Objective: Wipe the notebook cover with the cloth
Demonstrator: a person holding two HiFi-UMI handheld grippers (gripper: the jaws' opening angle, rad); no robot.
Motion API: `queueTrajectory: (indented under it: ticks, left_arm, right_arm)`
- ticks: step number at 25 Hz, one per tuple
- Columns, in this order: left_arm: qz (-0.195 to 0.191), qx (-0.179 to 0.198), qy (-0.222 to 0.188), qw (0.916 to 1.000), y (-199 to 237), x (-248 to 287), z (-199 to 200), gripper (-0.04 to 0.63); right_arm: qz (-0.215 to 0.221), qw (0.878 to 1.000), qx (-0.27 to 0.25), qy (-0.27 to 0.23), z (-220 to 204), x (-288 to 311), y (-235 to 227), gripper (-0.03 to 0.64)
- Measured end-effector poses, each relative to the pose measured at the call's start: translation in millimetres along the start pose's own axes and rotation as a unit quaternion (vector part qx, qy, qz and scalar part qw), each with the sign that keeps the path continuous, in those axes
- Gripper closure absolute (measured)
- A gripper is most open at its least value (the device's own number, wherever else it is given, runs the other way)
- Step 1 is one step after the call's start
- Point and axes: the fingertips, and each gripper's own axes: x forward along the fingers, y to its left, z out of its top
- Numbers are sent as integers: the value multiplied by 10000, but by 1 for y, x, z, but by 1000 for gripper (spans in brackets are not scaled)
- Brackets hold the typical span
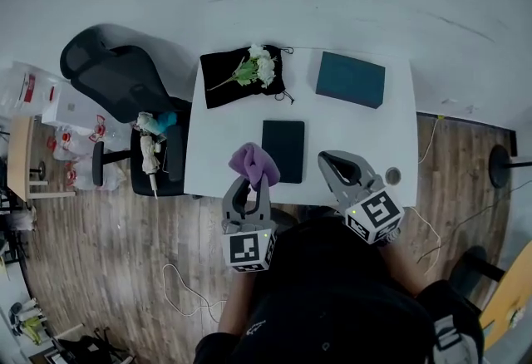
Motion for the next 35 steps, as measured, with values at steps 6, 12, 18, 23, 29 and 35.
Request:
queueTrajectory:
  ticks: [6, 12, 18, 23, 29, 35]
  left_arm:
    - [-529, -95, 312, 9981, -3, 41, -12, 511]
    - [-1216, -203, 586, 9906, -7, 83, -24, 511]
    - [-1787, -330, 948, 9788, -10, 116, -42, 511]
    - [-2108, -242, 1378, 9675, -7, 141, -72, 511]
    - [-2350, -29, 1818, 9548, -4, 164, -106, 511]
    - [-2449, -131, 2243, 9432, -5, 184, -136, 511]
  right_arm:
    - [-362, 9993, 64, 65, -1, 0, -12, 612]
    - [-977, 9947, 225, 239, -7, 1, -24, 612]
    - [-1524, 9873, 353, 291, -9, 11, -32, 612]
    - [-1951, 9792, 492, 273, -12, 13, -32, 612]
    - [-2379, 9689, 603, 327, -21, 9, -32, 612]
    - [-2625, 9614, 729, 380, -28, 6, -29, 612]
